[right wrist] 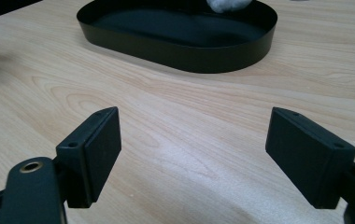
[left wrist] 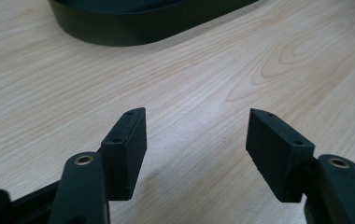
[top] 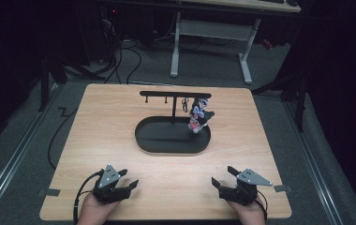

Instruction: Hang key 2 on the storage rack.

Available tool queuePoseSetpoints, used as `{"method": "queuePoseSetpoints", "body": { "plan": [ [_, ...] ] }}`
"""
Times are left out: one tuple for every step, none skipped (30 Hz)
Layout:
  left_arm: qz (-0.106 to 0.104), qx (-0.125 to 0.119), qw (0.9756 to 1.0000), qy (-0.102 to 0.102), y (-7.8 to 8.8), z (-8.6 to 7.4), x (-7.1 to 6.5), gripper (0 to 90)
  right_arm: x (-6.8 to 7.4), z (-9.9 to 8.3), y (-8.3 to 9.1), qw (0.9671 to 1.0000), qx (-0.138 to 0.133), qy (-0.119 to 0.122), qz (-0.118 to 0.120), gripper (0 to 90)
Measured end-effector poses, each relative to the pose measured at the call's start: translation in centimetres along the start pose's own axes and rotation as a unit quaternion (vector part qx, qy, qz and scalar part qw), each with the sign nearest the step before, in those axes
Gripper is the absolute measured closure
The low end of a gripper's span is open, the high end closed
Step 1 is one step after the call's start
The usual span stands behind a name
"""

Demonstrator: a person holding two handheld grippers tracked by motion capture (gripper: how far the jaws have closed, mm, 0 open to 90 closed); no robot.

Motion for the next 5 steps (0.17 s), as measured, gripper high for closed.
{"method": "queuePoseSetpoints", "body": {
  "plan": [
    [-0.001, 0.000, 1.0000, -0.003, 0.06, -0.03, -0.09, 38.8, -0.12, 0.01, -0.09, 1.0000, -0.001, -0.003, 0.001, 19.2],
    [-0.001, 0.000, 1.0000, -0.003, 0.12, -0.11, -0.09, 38.7, -0.18, -0.02, -0.16, 1.0000, 0.000, -0.010, 0.002, 19.6],
    [-0.002, 0.000, 1.0000, -0.002, 0.15, -0.15, -0.06, 38.7, -0.25, 0.03, -0.28, 0.9999, 0.000, -0.011, 0.004, 20.1],
    [-0.002, 0.000, 1.0000, -0.002, 0.23, -0.24, 0.03, 38.7, -0.24, 0.06, -0.35, 0.9999, 0.000, -0.013, 0.006, 20.4],
    [-0.003, -0.001, 1.0000, 0.000, 0.30, -0.29, 0.11, 38.7, -0.20, 0.11, -0.43, 0.9999, -0.001, -0.015, 0.009, 20.5]
  ]
}}
Point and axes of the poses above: each handheld gripper's, and its own axes: y roughly backward along the jaws, z roughly out of its top, x roughly to its left, the point moved 8 cm from there along -y, roughly forward along the jaws, and after that the axes turned 14 degrees about x, right-handed, at the moved point
